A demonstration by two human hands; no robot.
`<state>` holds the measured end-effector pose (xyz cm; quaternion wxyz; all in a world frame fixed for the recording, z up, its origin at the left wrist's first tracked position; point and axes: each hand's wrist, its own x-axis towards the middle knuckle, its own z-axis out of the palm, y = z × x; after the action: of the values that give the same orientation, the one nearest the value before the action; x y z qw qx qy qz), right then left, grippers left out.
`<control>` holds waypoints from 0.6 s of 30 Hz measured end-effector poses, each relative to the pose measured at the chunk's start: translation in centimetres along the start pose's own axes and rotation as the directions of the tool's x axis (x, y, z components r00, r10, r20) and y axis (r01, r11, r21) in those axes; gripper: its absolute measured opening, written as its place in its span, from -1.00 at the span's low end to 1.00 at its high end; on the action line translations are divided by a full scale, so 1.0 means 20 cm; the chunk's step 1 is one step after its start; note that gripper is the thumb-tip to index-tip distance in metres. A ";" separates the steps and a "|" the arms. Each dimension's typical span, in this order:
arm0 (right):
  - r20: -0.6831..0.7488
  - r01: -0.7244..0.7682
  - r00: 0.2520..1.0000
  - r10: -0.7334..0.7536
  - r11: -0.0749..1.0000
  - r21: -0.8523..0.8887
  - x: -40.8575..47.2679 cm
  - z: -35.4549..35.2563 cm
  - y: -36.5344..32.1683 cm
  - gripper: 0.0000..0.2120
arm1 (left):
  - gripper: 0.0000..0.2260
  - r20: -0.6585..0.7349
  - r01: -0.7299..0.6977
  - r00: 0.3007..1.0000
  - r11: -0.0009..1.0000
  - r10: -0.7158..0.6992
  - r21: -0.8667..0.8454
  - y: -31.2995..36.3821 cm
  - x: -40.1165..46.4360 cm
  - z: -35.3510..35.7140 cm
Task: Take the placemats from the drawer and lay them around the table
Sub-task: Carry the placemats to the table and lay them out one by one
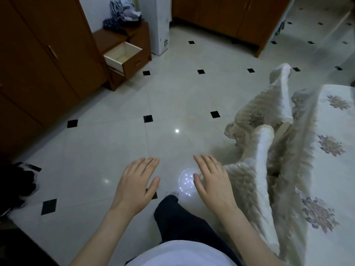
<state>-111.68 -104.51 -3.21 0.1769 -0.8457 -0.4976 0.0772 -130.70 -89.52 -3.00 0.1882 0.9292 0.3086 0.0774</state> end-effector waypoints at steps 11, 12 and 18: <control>-0.022 -0.136 0.990 0.140 0.983 0.121 0.96 -0.10 0.14 -0.43 | -0.47 0.016 0.000 1.000 0.999 -0.001 0.054 -0.26 1.03 -0.25; -0.033 -0.154 0.987 0.159 0.981 0.121 1.02 -0.12 0.17 -0.43 | -0.48 0.003 -0.012 1.000 0.999 0.011 0.042 -0.27 1.12 -0.26; -0.058 -0.300 0.949 0.309 0.945 0.132 1.29 -0.15 0.36 -0.44 | -0.52 0.043 -0.110 0.993 0.993 0.111 -0.033 -0.22 1.61 -0.17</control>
<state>-92.15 -86.03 -1.90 0.2330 -0.9025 -0.3480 0.1007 -108.37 -65.79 -0.76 0.2049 0.9433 0.2512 0.0714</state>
